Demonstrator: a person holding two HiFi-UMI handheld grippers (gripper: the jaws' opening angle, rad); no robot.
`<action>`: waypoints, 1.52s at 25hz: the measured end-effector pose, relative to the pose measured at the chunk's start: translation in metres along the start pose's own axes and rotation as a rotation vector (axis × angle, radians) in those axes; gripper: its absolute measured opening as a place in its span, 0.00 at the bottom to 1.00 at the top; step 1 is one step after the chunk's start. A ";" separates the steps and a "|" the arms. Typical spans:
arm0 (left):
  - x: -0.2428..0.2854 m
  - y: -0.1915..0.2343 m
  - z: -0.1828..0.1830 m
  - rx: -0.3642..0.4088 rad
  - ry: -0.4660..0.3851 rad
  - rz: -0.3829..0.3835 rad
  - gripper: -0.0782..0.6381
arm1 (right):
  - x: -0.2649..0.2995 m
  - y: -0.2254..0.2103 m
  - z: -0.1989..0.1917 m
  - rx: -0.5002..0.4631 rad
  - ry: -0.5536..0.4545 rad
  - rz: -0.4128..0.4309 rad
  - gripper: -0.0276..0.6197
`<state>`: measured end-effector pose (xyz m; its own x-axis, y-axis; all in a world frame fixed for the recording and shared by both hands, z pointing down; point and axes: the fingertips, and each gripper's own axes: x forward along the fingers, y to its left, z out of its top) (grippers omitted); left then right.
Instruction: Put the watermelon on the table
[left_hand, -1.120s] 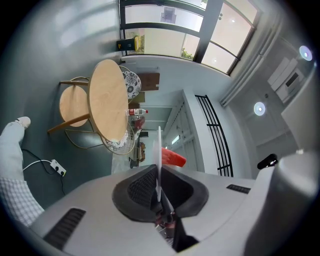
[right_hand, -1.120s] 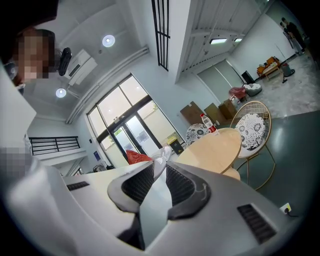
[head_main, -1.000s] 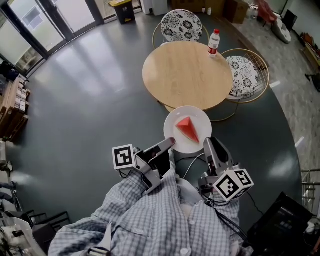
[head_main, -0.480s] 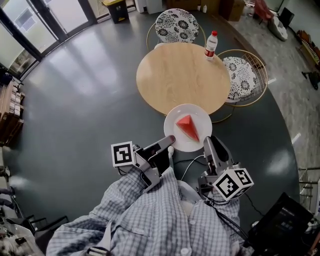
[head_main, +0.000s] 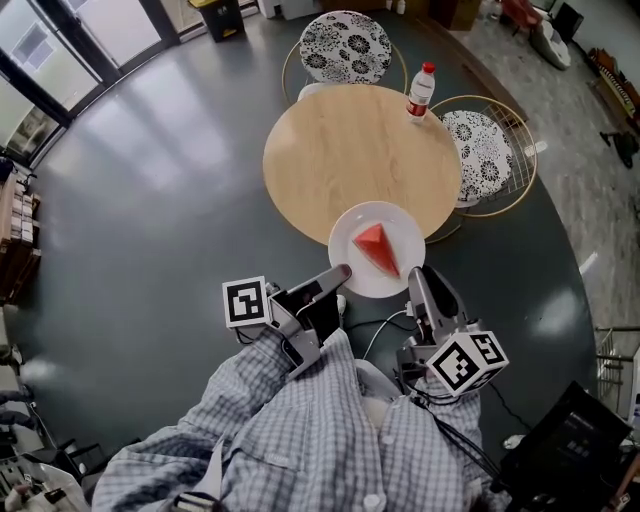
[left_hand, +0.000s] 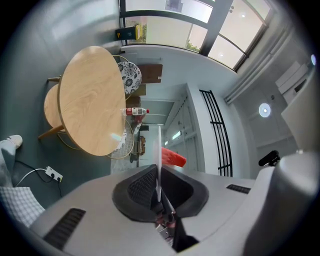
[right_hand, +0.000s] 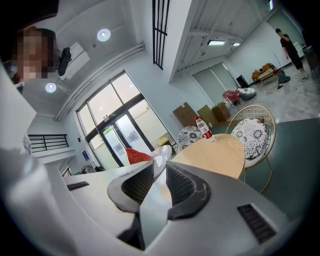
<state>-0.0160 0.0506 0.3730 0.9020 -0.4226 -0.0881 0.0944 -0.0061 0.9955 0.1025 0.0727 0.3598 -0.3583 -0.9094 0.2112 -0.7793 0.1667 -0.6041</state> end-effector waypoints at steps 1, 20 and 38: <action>0.002 0.000 0.003 0.001 0.002 0.001 0.14 | 0.002 -0.001 0.001 0.001 0.000 -0.003 0.17; 0.055 0.037 0.104 -0.017 0.047 0.048 0.14 | 0.108 -0.048 0.019 0.044 0.046 -0.076 0.16; 0.062 0.107 0.131 -0.048 0.059 0.127 0.14 | 0.147 -0.099 -0.028 0.122 0.154 -0.148 0.15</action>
<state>-0.0048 -0.0947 0.4787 0.9310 -0.3634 0.0348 -0.0032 0.0874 0.9962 0.1128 -0.0672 0.4720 -0.3263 -0.8501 0.4134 -0.7646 -0.0198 -0.6442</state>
